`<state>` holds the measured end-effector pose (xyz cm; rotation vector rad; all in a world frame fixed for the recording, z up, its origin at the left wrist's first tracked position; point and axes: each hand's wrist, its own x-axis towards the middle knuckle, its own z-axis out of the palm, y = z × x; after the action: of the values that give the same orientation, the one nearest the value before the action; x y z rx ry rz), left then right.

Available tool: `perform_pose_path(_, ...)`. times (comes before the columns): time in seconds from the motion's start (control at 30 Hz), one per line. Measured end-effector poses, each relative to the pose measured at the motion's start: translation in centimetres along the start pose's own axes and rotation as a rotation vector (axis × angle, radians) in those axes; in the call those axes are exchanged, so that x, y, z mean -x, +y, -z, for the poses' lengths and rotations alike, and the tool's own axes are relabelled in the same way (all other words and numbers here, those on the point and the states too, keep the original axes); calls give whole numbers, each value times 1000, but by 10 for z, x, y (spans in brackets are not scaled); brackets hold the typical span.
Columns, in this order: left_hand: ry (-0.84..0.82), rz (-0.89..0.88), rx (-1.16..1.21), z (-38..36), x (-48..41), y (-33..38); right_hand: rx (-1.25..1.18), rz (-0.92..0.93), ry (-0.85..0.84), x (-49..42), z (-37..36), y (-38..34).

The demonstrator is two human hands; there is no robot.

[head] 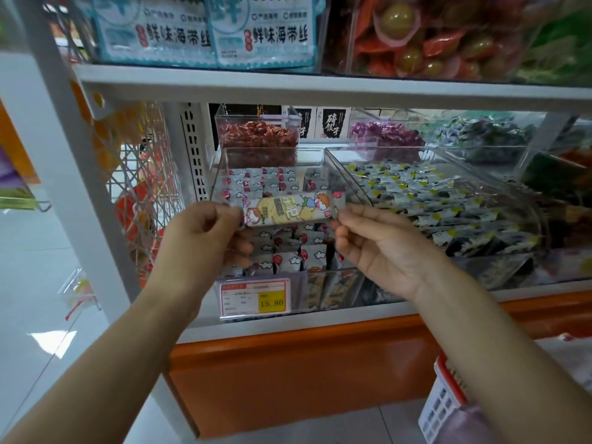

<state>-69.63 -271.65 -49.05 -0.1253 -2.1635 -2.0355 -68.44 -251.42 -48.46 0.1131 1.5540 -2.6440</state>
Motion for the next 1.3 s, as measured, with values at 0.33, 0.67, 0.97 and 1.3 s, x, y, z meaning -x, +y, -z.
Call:
perform_pose_path(0.33,-182,270,364,6,4,9,-194,-34,-11,-4,-2,5)
perform_pose_path(0.67,-220,116,236,7,1,4,9,113,69,-1,-3,4)
perform_pose_path(0.97,-219,-3,42,9,3,4,264,238,39,0,-5,6)
perform_pose_path(1.3,-191,-75,-98,9,7,8,497,324,-28,-4,-8,17)
